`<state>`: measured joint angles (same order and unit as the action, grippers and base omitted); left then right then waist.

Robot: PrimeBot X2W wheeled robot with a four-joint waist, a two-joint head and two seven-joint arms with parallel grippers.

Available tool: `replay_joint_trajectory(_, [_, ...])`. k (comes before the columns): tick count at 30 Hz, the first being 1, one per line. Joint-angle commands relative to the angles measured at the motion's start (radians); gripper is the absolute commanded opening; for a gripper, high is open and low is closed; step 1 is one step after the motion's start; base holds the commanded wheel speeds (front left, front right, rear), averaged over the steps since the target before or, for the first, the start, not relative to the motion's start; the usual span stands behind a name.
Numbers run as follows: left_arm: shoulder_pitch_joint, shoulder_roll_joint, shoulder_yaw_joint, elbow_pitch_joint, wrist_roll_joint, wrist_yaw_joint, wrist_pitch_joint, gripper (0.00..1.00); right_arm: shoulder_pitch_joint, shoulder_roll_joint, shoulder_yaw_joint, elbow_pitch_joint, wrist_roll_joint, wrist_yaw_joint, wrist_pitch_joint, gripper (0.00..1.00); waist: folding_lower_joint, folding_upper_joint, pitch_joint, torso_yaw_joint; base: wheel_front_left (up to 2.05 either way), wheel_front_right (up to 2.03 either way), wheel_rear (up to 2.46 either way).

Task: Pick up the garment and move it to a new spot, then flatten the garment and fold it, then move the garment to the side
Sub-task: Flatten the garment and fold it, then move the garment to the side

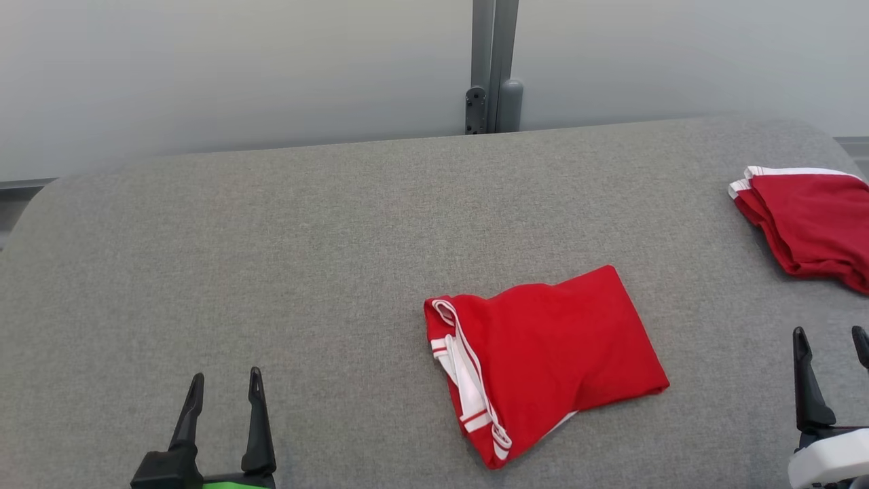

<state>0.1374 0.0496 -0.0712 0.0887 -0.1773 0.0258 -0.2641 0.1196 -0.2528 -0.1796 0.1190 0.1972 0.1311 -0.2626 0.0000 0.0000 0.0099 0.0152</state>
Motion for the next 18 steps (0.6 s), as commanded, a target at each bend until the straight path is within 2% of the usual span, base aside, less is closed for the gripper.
replay_joint_trajectory(1, [0.013, 0.002, -0.001, 0.005, 0.002, -0.007, 0.000, 1.00, 0.015, 0.008, -0.009, -0.004, -0.012, -0.001, -0.002, 1.00, 0.0000, 0.0000, -0.002, 0.003, 0.00, 0.00, 0.00])
replay_joint_trajectory(6, [0.017, 0.002, 0.003, 0.016, -0.003, -0.010, 0.000, 1.00, 0.030, 0.040, -0.023, -0.008, -0.020, -0.001, -0.002, 1.00, 0.0000, 0.0000, -0.007, 0.011, 0.00, 0.00, 0.00])
replay_joint_trajectory(12, [0.019, 0.002, 0.006, 0.027, -0.003, -0.012, 0.000, 1.00, 0.023, 0.043, -0.010, -0.019, -0.016, -0.001, -0.003, 1.00, 0.0000, 0.0000, -0.014, 0.026, 0.00, 0.00, 0.00])
replay_joint_trajectory(18, [0.018, 0.002, -0.001, 0.017, -0.010, -0.002, 0.000, 1.00, -0.025, 0.020, 0.040, -0.015, 0.066, -0.001, -0.002, 1.00, 0.0000, 0.0000, -0.013, 0.048, 0.00, 0.00, 0.00])
